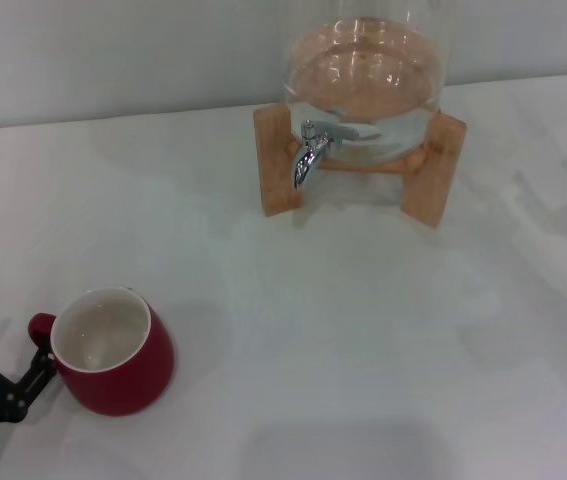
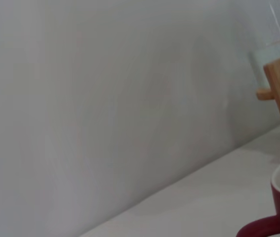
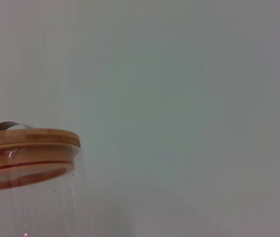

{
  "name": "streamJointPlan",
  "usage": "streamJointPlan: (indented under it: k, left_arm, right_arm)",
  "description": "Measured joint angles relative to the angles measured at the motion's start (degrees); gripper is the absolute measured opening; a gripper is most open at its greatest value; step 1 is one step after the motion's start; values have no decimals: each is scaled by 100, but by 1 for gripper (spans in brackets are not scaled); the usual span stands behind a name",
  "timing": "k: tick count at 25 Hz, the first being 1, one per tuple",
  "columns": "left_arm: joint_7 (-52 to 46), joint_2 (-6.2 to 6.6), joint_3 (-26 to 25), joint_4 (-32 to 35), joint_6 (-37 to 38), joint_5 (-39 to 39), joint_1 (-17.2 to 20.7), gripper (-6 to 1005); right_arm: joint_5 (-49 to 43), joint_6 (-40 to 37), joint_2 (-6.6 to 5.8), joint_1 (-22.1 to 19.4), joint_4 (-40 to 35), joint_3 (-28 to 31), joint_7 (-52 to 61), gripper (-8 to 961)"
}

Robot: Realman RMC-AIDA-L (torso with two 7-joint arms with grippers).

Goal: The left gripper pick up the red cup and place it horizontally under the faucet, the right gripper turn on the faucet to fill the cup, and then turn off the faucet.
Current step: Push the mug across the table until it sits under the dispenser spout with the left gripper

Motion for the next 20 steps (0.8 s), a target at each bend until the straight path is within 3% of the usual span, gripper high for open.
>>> streamJointPlan:
  k: [20]
  left_arm:
    - [145, 3, 0, 45, -105, 0, -111, 852]
  right_arm:
    - [0, -8, 0, -7, 0, -9, 0, 829]
